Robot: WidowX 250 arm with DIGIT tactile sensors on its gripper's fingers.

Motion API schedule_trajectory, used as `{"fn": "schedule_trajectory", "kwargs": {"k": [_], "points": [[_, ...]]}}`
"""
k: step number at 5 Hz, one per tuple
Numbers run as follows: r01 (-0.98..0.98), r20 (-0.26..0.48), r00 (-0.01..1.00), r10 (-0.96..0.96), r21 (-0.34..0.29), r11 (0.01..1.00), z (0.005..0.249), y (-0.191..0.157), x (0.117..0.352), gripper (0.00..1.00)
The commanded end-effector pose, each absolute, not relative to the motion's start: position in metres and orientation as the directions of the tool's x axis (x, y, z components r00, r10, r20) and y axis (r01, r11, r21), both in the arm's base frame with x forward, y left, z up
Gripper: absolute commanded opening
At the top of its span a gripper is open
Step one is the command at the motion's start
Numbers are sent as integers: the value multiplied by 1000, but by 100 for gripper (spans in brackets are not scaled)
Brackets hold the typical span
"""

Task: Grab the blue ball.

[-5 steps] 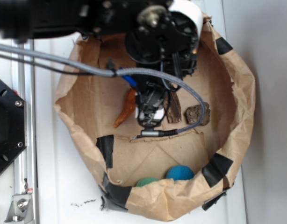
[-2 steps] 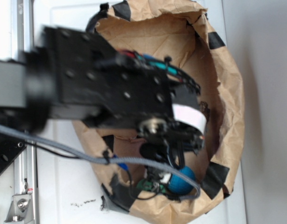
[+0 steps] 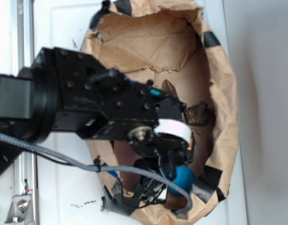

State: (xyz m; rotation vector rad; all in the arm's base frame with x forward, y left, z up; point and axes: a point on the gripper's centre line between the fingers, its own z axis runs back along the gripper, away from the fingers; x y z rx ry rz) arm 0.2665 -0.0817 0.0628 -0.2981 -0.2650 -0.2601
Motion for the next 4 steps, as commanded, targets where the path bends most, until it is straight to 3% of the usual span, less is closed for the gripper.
{"fn": "schedule_trajectory", "kwargs": {"k": [1, 4], "points": [[337, 363, 907, -214, -321, 885, 69, -104, 261, 100], [283, 402, 904, -144, -313, 906, 76, -106, 263, 100]]}}
